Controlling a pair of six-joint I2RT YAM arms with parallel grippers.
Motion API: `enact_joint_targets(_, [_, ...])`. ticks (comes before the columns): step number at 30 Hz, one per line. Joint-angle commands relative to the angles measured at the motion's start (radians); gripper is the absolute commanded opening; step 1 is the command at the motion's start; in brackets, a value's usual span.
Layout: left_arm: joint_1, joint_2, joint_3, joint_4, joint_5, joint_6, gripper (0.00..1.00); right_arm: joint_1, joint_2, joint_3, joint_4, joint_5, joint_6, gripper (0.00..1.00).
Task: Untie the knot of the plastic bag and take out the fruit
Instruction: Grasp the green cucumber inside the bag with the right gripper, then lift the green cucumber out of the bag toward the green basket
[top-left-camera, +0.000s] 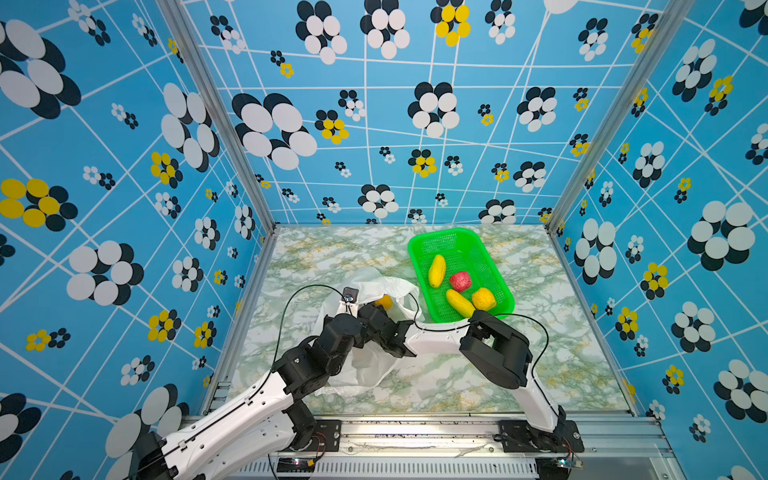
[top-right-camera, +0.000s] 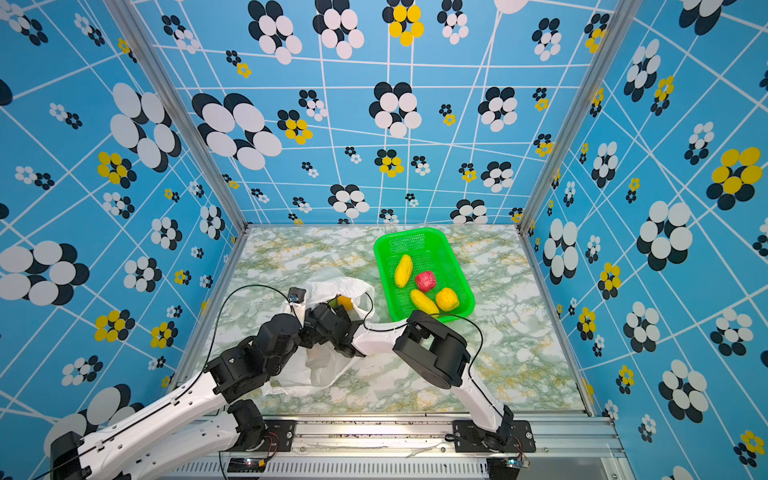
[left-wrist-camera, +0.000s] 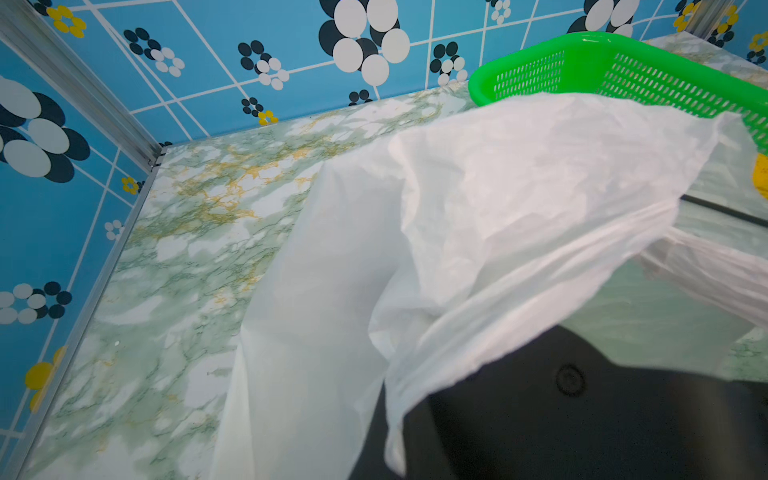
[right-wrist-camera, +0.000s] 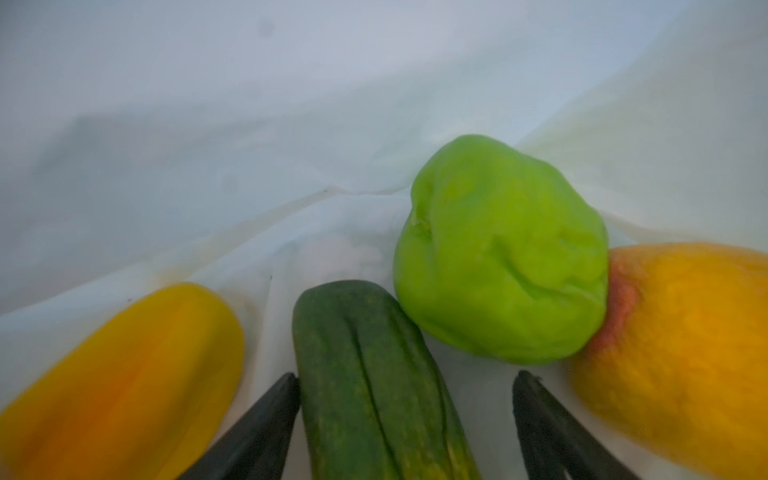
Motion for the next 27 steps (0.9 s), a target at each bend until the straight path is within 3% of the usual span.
enact_joint_targets(1, [-0.047,-0.005,0.063,0.155,0.198,0.001,0.00,0.004,0.036,0.008,-0.105,-0.005,-0.007,0.66])
enact_joint_targets(5, [-0.043,0.000,0.057,0.174,0.171,0.002,0.00,0.004,-0.006,-0.030,-0.113,-0.001,0.011,0.41])
enact_joint_targets(8, [-0.039,0.018,0.047,0.210,0.163,-0.001,0.00,0.007,-0.061,-0.060,-0.116,-0.018,0.023,0.34])
enact_joint_targets(15, [0.015,0.070,0.069,0.228,0.170,-0.023,0.00,0.013,-0.259,-0.211,-0.050,-0.066,0.045,0.30])
enact_joint_targets(20, [0.072,0.083,0.086,0.233,0.185,-0.022,0.00,0.014,-0.391,-0.343,0.050,-0.163,0.075,0.29])
enact_joint_targets(27, [0.211,0.158,0.182,0.175,0.284,-0.038,0.00,0.031,-0.424,-0.409,0.088,-0.186,0.114,0.24])
